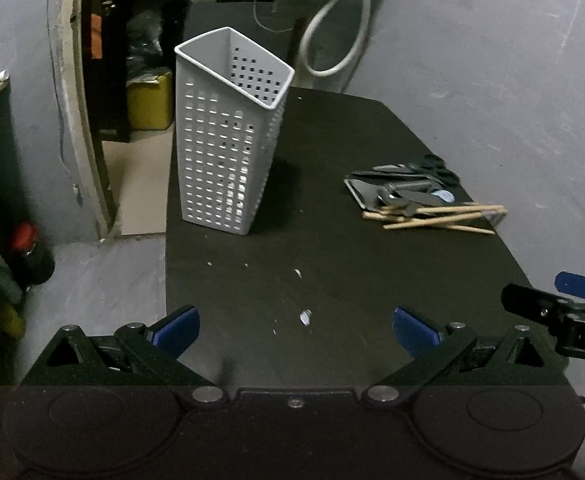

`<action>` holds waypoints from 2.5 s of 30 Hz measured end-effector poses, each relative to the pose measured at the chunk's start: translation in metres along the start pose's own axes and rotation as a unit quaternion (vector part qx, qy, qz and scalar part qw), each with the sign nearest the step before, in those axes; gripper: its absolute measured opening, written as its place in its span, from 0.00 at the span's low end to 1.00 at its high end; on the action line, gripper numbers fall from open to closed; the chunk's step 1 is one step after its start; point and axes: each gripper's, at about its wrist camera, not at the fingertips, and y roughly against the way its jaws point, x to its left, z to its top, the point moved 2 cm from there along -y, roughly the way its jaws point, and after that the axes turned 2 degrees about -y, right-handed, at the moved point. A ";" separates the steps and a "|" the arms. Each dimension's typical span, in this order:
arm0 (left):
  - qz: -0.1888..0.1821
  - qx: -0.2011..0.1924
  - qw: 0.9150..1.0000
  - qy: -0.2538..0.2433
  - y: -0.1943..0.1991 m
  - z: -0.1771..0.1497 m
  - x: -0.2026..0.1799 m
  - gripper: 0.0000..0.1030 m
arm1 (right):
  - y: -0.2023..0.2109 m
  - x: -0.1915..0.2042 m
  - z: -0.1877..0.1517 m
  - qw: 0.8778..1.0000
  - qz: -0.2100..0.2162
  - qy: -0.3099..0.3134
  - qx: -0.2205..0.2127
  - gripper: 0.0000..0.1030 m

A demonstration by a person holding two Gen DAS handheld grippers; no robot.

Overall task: Organize utensils
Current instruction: 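Grasp the white perforated utensil holder with the left tool and lift it, then grasp a metal spoon from the utensil pile with the right tool while the left tool holds the holder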

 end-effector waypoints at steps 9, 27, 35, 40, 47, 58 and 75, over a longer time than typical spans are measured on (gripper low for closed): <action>0.101 -0.067 0.992 -0.019 -0.019 0.031 -0.003 0.99 | -0.047 -0.012 0.016 0.999 0.038 0.009 0.013 1.00; 0.165 -0.108 0.974 -0.110 -0.071 0.084 0.003 0.99 | -0.086 -0.030 0.025 0.998 0.055 0.025 0.029 1.00; 0.141 -0.100 0.977 -0.128 -0.093 0.095 0.015 0.99 | -0.101 -0.006 0.032 0.994 0.023 0.101 -0.018 1.00; 0.135 -0.111 0.975 -0.135 -0.096 0.097 0.017 0.92 | -0.112 0.002 0.033 0.992 0.006 0.122 -0.016 1.00; 0.135 -0.115 0.975 -0.134 -0.096 0.095 0.016 0.82 | -0.121 0.006 0.033 0.990 -0.004 0.137 -0.020 1.00; 0.124 -0.114 0.977 -0.133 -0.083 0.081 0.007 0.80 | -0.149 0.021 0.033 0.961 -0.030 0.262 -0.077 0.94; 0.125 -0.110 0.979 -0.118 -0.061 0.051 -0.013 0.80 | -0.172 0.043 0.025 0.925 0.015 0.365 -0.105 0.48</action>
